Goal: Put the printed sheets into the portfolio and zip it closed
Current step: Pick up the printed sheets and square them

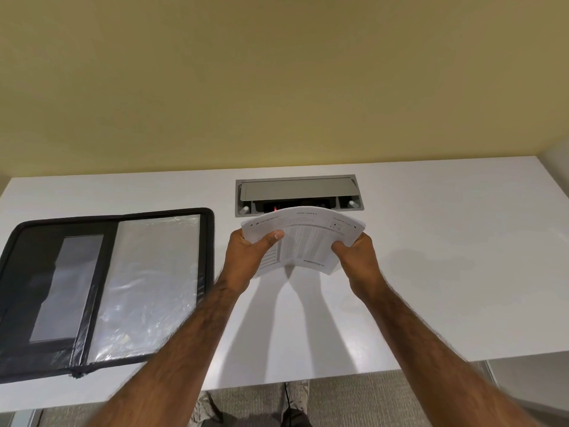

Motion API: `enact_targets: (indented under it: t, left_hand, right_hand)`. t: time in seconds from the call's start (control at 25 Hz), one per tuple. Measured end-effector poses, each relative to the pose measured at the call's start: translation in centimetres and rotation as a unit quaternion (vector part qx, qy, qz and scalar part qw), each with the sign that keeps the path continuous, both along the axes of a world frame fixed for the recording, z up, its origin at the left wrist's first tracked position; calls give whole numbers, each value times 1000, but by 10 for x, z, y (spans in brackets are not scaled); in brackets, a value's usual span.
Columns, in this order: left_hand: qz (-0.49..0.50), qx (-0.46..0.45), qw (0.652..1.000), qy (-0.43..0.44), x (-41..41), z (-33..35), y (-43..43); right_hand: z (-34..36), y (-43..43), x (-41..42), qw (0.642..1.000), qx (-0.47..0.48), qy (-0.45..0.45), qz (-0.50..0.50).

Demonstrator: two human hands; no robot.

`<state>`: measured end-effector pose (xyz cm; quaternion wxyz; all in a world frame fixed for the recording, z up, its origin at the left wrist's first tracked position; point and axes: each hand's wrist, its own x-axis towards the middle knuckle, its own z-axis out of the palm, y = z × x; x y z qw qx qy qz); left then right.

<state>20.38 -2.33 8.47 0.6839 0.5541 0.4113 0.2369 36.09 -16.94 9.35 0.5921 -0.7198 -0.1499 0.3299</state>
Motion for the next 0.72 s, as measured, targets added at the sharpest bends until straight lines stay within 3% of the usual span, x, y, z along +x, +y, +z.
enact_targets:
  t: [0.72]
  left_hand:
    - [-10, -17, 1000, 17, 2, -29, 4]
  right_hand:
    - [-25, 7, 6, 999, -28, -26, 5]
